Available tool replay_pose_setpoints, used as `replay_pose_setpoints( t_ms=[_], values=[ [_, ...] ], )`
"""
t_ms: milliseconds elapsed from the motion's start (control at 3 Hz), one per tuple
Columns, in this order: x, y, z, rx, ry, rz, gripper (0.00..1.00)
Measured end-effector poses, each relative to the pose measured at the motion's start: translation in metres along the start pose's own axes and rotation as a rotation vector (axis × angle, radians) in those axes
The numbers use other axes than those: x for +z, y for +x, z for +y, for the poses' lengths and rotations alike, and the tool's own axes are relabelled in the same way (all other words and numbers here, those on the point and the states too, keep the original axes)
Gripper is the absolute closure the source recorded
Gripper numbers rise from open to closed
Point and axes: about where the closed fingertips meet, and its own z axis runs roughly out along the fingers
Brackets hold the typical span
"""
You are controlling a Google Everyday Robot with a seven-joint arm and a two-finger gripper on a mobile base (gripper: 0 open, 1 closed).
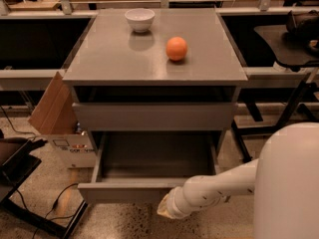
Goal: Close middle drawer
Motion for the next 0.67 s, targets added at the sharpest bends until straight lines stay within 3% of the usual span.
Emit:
replay_pose_setpoints(
  t_ms=[667],
  values=[
    [0.006, -0.029, -0.063, 0.033, 0.062, -0.078, 1.00]
  ],
)
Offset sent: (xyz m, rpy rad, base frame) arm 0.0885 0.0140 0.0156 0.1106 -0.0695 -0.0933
